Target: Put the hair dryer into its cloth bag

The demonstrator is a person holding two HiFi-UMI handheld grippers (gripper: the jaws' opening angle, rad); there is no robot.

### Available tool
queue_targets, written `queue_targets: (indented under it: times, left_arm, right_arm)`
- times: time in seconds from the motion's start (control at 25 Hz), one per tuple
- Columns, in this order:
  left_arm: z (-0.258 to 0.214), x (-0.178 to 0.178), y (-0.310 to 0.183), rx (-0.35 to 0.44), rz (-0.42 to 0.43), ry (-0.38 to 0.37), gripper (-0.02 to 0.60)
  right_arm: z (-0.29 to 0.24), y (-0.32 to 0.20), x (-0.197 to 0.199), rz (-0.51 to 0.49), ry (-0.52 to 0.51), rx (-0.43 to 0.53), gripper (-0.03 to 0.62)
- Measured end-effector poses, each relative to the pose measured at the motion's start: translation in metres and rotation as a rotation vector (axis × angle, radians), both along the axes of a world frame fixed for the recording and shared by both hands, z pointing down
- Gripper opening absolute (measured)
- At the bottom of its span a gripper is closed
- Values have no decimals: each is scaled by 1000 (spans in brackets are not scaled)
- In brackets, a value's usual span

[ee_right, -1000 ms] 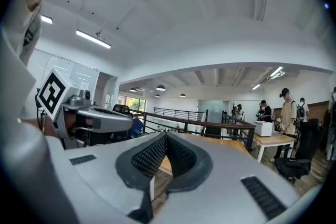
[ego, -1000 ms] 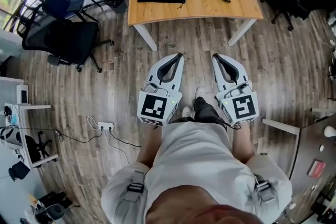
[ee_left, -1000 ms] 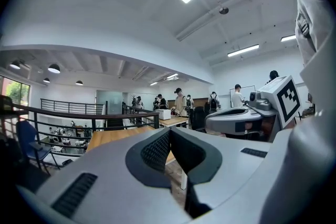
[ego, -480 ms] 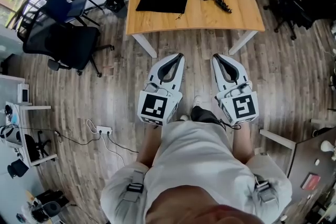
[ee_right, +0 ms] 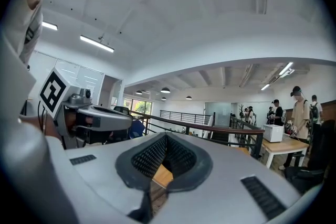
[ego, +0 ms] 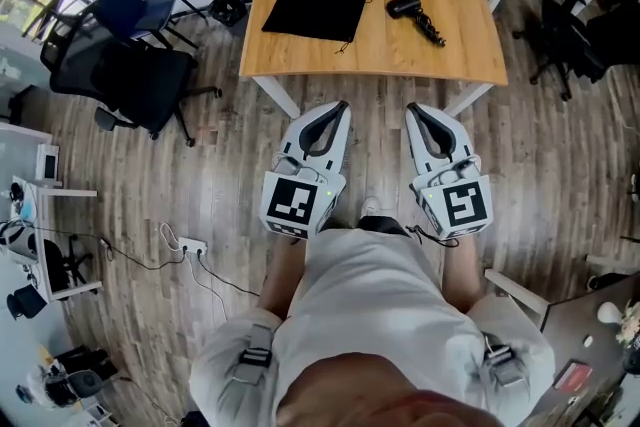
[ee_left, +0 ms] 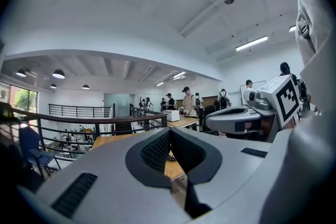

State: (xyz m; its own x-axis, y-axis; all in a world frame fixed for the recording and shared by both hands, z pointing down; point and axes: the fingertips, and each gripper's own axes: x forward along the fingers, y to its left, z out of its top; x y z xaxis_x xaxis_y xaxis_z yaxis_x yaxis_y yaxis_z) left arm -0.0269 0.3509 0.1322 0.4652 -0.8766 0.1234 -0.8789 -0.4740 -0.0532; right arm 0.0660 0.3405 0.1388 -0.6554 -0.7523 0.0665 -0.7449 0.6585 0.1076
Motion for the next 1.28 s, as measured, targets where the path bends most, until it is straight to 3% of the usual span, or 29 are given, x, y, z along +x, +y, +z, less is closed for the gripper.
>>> queue_targets:
  times: [0.48,1.28]
  left_arm:
    - [3,-3,-35,-12,-40,-11,19]
    - [25,-7,-160,-41,72,9,18]
  right_arm:
    - [5,-40,-3,-35,-14,-11,21]
    - [22,-156,-7,78,21,-41,21]
